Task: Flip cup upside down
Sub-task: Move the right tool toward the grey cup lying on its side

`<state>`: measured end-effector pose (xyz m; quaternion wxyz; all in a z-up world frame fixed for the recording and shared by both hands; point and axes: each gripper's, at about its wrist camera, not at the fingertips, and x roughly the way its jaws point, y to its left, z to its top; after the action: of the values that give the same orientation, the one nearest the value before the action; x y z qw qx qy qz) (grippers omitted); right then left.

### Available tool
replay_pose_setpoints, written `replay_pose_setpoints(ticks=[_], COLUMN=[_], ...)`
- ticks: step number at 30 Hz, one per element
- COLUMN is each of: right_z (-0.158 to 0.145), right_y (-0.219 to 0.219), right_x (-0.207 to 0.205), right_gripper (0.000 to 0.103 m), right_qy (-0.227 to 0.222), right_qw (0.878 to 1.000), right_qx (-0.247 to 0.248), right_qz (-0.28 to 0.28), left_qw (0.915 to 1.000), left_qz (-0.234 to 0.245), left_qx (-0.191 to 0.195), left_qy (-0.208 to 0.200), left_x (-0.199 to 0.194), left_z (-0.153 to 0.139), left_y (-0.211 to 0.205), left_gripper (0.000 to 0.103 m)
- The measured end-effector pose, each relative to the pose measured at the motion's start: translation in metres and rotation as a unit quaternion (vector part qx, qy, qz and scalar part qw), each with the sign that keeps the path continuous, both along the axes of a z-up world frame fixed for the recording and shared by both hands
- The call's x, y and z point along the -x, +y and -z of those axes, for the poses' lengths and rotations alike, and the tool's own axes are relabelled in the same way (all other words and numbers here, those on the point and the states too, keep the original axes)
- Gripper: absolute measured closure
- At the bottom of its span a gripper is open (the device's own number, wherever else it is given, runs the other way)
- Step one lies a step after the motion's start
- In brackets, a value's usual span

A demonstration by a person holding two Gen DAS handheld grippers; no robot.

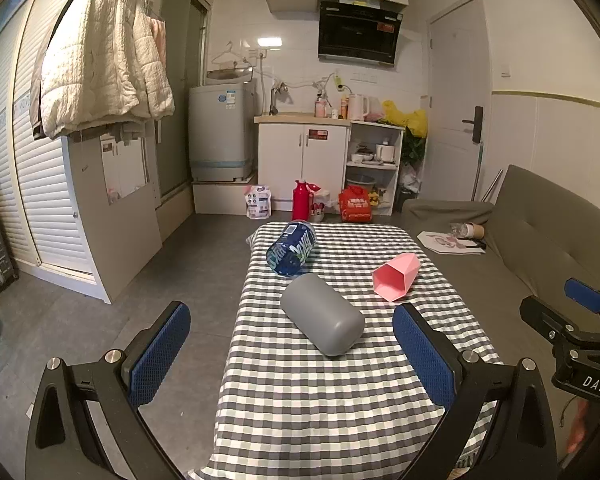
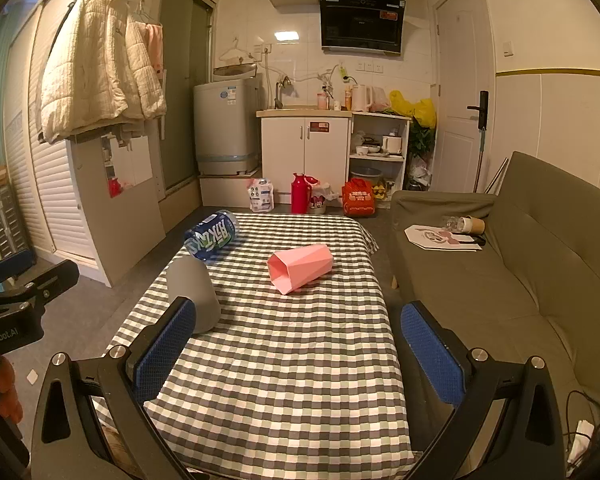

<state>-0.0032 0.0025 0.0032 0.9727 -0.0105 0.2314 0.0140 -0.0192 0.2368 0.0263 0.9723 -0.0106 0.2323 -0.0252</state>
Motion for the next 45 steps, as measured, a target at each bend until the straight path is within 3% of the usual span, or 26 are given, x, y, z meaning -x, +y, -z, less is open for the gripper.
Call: replay_pose_setpoints(ticks=[36, 41, 45], right_z=[-0.007, -0.002, 0.01], right_y=[0.014, 0.028, 0.046], right_x=[-0.008, -0.024, -0.046], right_gripper=[0.0, 0.0, 0.0], right_qy=[0.006, 0.019, 0.04], right_qw=[1.0, 0.999, 0.997], right_qx=[0.002, 0.001, 0.002], right_qz=[-0.021, -0.039, -0.064], left_qw=[0.9999, 0.9983, 0.9939], left_qz=[-0.005, -0.018, -0.041], left_qx=[0.01, 0.031, 0.013], left_qy=[0.008, 0.047, 0.102], left_x=[-0.009, -0.028, -0.056], left_z=[0.001, 0.008, 0.028], left_y=[0.014, 0.033, 0.05], left_gripper=[0.0, 0.0, 0.0])
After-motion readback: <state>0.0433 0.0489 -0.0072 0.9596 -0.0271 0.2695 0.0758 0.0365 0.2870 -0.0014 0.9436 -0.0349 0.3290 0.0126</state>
